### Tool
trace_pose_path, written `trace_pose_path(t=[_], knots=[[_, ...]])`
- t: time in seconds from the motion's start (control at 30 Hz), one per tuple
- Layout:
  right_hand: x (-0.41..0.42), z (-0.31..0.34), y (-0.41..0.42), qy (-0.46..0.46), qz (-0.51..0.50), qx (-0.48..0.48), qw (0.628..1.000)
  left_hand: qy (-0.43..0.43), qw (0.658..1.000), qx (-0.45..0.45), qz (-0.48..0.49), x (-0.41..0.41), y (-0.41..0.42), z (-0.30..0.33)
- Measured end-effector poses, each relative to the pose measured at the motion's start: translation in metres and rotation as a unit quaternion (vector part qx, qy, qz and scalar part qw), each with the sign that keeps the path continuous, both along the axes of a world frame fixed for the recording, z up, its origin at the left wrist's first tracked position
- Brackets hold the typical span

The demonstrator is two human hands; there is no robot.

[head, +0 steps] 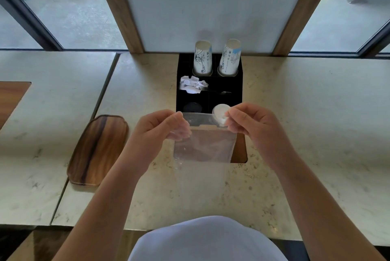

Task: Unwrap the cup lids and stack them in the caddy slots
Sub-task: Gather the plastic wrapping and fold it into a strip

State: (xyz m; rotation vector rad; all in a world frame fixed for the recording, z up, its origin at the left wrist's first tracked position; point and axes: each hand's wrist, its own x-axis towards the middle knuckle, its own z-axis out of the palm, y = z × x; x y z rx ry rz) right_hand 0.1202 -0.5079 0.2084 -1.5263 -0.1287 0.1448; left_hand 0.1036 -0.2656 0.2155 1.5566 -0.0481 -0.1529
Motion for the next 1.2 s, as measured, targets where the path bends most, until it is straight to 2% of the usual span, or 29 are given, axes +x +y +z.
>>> trace_pose_path(t=[0.2,0.3,0.47,0.6,0.67,0.73,0.87,0.93,1.03,1.2], knots=[[-0.001,-0.004,0.000,0.008,-0.035,0.007,0.999,0.021,0.998,-0.049,0.024,0.005,-0.003,-0.009],[0.000,-0.005,0.000,0.035,-0.077,0.042,0.996,0.034,0.995,-0.093,-0.010,0.009,-0.005,-0.018],[0.006,-0.006,-0.004,0.098,-0.166,0.116,0.974,0.104,0.982,-0.042,-0.151,0.005,-0.008,-0.063],[0.013,-0.014,-0.021,0.120,-0.185,0.193,0.956,0.140,0.977,-0.010,-0.159,-0.007,-0.016,-0.092],[0.012,-0.027,-0.028,0.134,-0.129,0.153,0.971,0.159,0.977,-0.044,-0.133,-0.010,-0.019,-0.099],[0.005,-0.048,-0.028,0.162,-0.050,0.057,0.984,0.180,0.974,-0.092,-0.099,-0.011,-0.019,-0.104],[-0.017,-0.093,-0.020,0.264,0.035,-0.076,0.961,0.233,0.951,-0.204,-0.009,-0.004,-0.012,-0.127],[-0.027,-0.111,-0.014,0.295,0.060,-0.108,0.948,0.281,0.933,-0.224,0.035,-0.002,-0.007,-0.143],[-0.038,-0.135,-0.002,0.317,0.025,-0.123,0.940,0.359,0.906,-0.221,0.050,-0.008,-0.004,-0.171],[-0.062,-0.172,0.016,0.390,-0.073,-0.078,0.914,0.444,0.886,-0.126,-0.035,-0.042,-0.007,-0.210]])
